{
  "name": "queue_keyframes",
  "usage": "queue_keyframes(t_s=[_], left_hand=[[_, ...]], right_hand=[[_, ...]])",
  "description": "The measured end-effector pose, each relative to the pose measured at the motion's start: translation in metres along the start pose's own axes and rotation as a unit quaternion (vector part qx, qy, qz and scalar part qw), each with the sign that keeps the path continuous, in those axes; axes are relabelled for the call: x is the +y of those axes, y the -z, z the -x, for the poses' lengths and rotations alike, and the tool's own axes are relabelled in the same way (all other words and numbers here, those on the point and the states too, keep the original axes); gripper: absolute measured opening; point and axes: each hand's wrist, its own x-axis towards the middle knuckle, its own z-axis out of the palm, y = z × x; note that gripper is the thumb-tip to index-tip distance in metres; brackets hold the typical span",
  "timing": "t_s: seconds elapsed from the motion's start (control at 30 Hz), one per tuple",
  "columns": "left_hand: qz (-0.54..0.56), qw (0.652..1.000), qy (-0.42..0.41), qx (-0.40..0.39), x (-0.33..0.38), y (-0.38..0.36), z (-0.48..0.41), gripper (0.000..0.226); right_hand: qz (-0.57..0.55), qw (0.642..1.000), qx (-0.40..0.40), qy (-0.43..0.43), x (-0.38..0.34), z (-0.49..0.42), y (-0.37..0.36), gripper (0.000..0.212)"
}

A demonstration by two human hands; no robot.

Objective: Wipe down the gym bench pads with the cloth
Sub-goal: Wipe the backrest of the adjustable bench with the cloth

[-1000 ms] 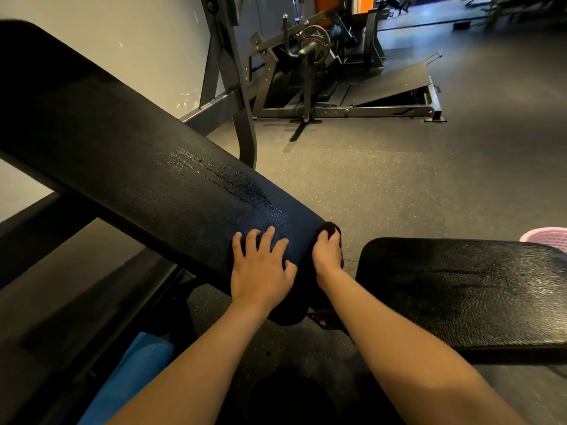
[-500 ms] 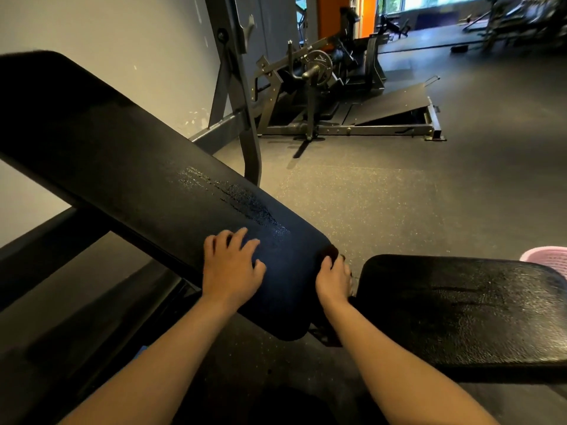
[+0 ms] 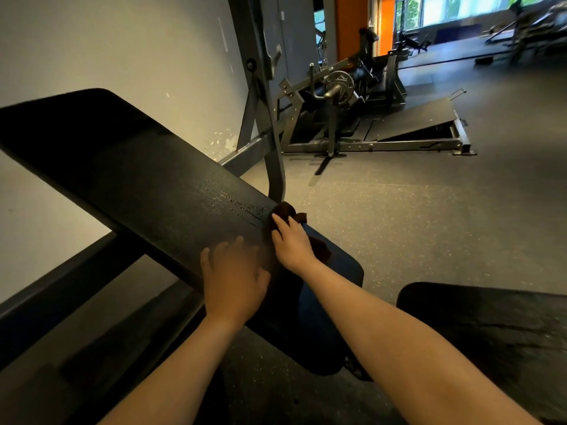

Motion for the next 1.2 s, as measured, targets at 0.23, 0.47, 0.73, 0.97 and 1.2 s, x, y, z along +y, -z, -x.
queue_keyframes(t_s=[0.23, 0.47, 0.73, 0.97, 1.2], left_hand=[[0.003, 0.998, -0.058, -0.034, -0.009, 0.013, -0.019, 0.054], [0.026, 0.994, -0.097, -0.031, -0.011, 0.014, -0.022, 0.053], [0.013, 0.991, -0.129, -0.019, -0.014, 0.011, -0.034, 0.049], [0.022, 0.979, -0.195, -0.061, 0.019, -0.003, -0.065, 0.049], [0.019, 0.966, -0.245, -0.085, 0.055, -0.027, -0.071, 0.053]], right_hand=[[0.028, 0.971, 0.104, -0.214, 0.089, 0.056, 0.023, 0.048], [-0.007, 0.946, 0.126, -0.299, 0.089, 0.047, 0.026, 0.046], [0.000, 0.989, 0.056, -0.134, 0.012, -0.033, 0.011, 0.046], [0.044, 0.971, 0.076, -0.221, 0.054, -0.033, 0.027, 0.043], [-0.060, 0.921, 0.057, -0.380, 0.153, 0.008, 0.052, 0.056]])
